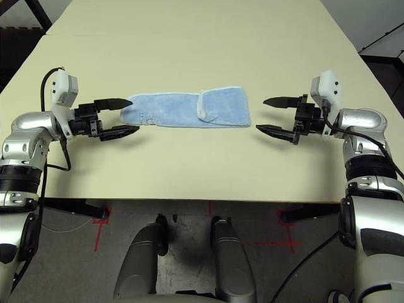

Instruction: Fold the towel and set it aside.

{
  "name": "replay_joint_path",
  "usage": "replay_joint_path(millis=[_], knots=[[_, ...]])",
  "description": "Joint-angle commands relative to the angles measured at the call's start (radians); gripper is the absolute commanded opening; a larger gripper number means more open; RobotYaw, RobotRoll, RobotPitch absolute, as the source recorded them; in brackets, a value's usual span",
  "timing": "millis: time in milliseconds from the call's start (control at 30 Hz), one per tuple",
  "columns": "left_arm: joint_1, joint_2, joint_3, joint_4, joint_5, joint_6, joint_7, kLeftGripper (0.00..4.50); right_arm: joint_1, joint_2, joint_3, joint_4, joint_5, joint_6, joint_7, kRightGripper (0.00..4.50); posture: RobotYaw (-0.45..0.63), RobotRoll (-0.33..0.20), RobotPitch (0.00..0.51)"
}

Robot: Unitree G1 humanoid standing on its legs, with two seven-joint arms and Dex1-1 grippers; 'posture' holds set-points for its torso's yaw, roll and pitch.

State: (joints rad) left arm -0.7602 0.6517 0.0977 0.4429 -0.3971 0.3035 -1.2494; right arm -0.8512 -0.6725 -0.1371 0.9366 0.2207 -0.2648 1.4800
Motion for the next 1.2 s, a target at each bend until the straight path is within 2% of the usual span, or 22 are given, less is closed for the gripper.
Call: replay_joint_path(millis=[33,233,333,433,700,1033,1200], knots=[[-0.024,-0.01,0.066,-0.08,-0.103,0.303,0.147,4.5,-0.016,0.022,0.006,-0.019,0.014,0.018,-0.005,4.47,0.01,0.0,0.2],[0.003,0.0,0.139,-0.173,-0.212,0.733,0.335,4.5,-0.03,0.033,0.016,-0.004,0.003,0.015,-0.01,4.47,0.02,0.0,0.203],[-0.016,-0.041,0.244,-0.174,-0.262,0.997,0.495,4.5,-0.03,0.028,0.018,0.001,0.001,0.03,-0.008,4.47,0.02,0.0,0.207],[-0.023,-0.085,0.324,-0.193,-0.27,1.122,0.609,4.5,-0.026,0.017,0.01,0.013,0.006,0.045,-0.006,4.47,0.03,0.0,0.209],[-0.039,-0.125,0.421,-0.209,-0.258,1.261,0.738,4.5,-0.001,0.003,0.002,0.052,0.006,0.009,-0.007,4.47,0.03,0.0,0.212],[-0.093,-0.195,0.517,-0.152,-0.236,1.295,0.837,4.5,-0.032,0.028,0.006,0.034,0.01,0.016,-0.012,4.47,0.03,0.0,0.212],[-0.092,-0.199,0.532,-0.122,-0.22,1.296,0.872,4.5,-0.037,0.034,0.009,0.015,0.014,0.02,-0.006,4.47,0.02,0.0,0.211]])
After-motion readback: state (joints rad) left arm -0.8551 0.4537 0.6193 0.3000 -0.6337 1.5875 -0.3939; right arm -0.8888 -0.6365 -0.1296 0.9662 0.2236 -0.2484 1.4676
